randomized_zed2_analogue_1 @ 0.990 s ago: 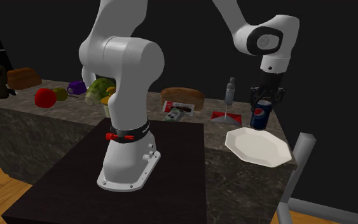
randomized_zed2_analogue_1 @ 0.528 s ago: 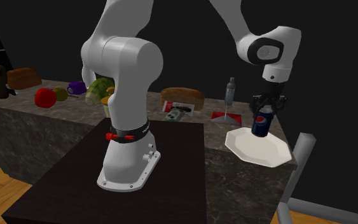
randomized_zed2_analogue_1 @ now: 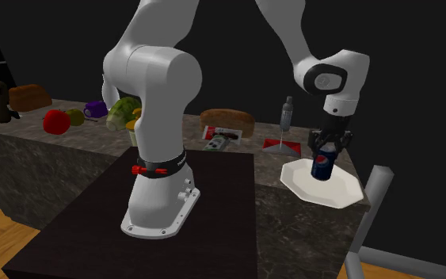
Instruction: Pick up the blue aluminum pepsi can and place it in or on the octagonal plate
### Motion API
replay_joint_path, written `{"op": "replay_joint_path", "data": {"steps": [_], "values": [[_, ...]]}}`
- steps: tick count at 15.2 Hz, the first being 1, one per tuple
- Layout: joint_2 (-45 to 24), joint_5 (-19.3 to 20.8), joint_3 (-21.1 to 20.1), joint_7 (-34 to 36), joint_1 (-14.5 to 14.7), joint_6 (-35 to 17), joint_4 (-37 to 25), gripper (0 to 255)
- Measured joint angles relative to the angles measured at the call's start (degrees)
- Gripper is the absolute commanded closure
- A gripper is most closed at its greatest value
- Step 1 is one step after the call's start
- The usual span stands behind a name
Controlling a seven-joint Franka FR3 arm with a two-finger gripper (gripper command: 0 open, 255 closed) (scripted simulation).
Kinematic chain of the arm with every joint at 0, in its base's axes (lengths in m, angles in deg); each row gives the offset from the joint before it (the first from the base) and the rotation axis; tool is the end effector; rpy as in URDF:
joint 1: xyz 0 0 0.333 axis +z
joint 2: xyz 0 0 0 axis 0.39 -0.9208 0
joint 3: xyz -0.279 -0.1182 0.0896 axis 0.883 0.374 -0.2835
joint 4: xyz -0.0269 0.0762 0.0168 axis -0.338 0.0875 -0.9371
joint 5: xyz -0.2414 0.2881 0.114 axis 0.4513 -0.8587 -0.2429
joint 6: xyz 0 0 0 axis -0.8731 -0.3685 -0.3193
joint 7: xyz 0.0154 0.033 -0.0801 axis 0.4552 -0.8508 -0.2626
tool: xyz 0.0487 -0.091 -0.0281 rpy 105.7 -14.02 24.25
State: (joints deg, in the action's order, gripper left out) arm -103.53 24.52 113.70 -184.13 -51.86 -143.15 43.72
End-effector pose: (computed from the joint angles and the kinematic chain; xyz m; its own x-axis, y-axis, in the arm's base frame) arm 0.2194 -0.5019 0.1835 0.9815 0.1914 -0.0005 0.1912 -0.9810 -0.0319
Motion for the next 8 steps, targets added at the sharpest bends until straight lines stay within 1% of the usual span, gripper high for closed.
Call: {"op": "replay_joint_path", "data": {"steps": [3, 8], "values": [[-1.88, -1.78, -1.61, -1.21, -1.23, -1.37, -0.37, 255], [-2.44, -2.26, -2.07, -1.53, -1.6, -1.69, -0.59, 255]]}}
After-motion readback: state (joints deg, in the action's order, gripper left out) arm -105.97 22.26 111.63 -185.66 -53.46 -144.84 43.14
